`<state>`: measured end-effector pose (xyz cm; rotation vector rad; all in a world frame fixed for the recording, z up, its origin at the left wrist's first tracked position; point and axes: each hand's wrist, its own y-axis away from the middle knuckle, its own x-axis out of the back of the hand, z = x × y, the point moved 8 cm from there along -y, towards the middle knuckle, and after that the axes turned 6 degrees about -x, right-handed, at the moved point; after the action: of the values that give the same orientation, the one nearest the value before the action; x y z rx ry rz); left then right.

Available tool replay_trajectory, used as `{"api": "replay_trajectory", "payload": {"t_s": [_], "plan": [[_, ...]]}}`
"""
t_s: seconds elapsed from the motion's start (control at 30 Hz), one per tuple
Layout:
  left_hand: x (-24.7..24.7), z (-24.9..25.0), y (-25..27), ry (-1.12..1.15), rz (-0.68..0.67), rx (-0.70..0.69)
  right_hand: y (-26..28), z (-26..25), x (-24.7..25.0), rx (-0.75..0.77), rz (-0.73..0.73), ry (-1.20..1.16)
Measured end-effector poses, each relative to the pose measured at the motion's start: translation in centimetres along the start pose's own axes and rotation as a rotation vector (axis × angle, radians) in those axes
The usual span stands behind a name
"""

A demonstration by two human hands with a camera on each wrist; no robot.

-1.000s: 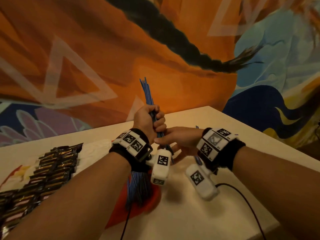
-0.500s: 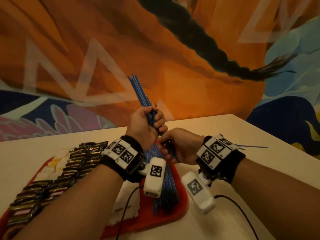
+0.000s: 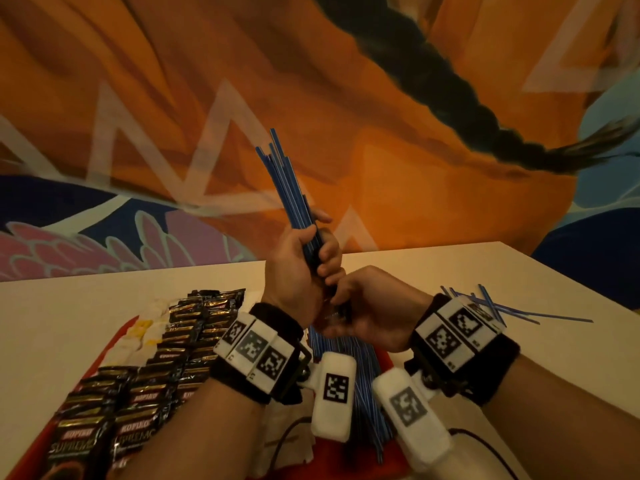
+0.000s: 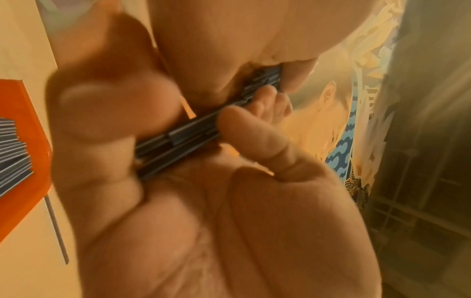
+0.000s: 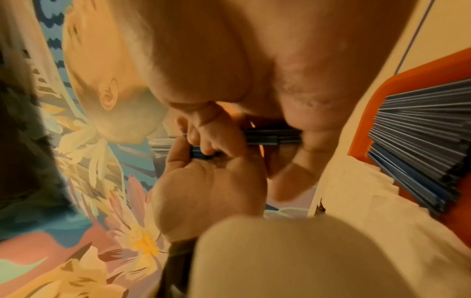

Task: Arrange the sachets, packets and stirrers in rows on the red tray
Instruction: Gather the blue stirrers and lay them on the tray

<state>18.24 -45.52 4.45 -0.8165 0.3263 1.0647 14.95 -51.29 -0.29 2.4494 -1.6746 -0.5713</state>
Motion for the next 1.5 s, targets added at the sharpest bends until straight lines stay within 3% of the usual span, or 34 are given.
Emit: {"api": "replay_trajectory", "payload": {"t_s": [0.13, 0.2, 0.3, 0.37, 0.47, 0.63, 0.73, 0.9, 1.03, 1.13, 1.2, 1.3, 1.4, 1.5], "plan": [[0.6, 0.1, 0.2, -0.097, 0.021, 0.0, 0.2, -1.1, 0.3, 0.051, 0.036, 0.387], [0.7, 0.3, 0.2, -0.245, -0.002, 0.007, 1.1, -4.0, 1.2, 0.193, 0.142, 0.472], [0.1, 0.1, 0.2, -0.435, -0.088, 0.065, 4.5, -9.8, 3.4, 0.601, 0.345, 0.15], [-0.9, -0.4, 0.6, -0.604, -0.187, 0.098, 6.0, -11.4, 4.3, 0.738, 0.365, -0.09], [-2.5, -0.9, 1.5, -0.817, -0.323, 0.114, 6.4, -11.7, 3.9, 0.749, 0.304, -0.153], [-3.7, -0.6, 1.9, -0.925, -0.411, 0.11, 6.6, -11.9, 3.8, 0.832, 0.285, -0.193], [-3.8, -0.6, 1.9, -0.973, -0.391, 0.099, 6.6, -11.9, 2.9, 0.882, 0.334, -0.037], [-3.2, -0.6, 1.5, -1.067, -0.328, 0.072, 7.3, -12.1, 1.8, 0.979, 0.531, 0.432], [-2.8, -0.6, 1.3, -1.024, -0.315, 0.096, 7.2, -12.1, 1.8, 1.003, 0.559, 0.609], [-2.6, 0.1, 1.0, -0.926, -0.24, 0.063, 7.2, -12.3, 1.8, 1.073, 0.498, 0.574], [-1.9, 1.5, 0.6, -0.709, -0.099, 0.056, 6.4, -11.9, 2.0, 1.025, 0.426, 0.426], [-0.7, 5.0, 0.0, -0.395, 0.05, -0.069, 3.7, -9.9, 1.5, 0.712, 0.347, 0.313], [0.4, 8.0, -0.3, -0.313, 0.106, -0.221, 0.7, -6.2, 0.2, 0.346, 0.248, 0.275], [1.2, 9.0, -0.4, -0.321, 0.135, -0.295, -1.2, -3.6, -1.1, 0.17, 0.157, 0.16]]}}
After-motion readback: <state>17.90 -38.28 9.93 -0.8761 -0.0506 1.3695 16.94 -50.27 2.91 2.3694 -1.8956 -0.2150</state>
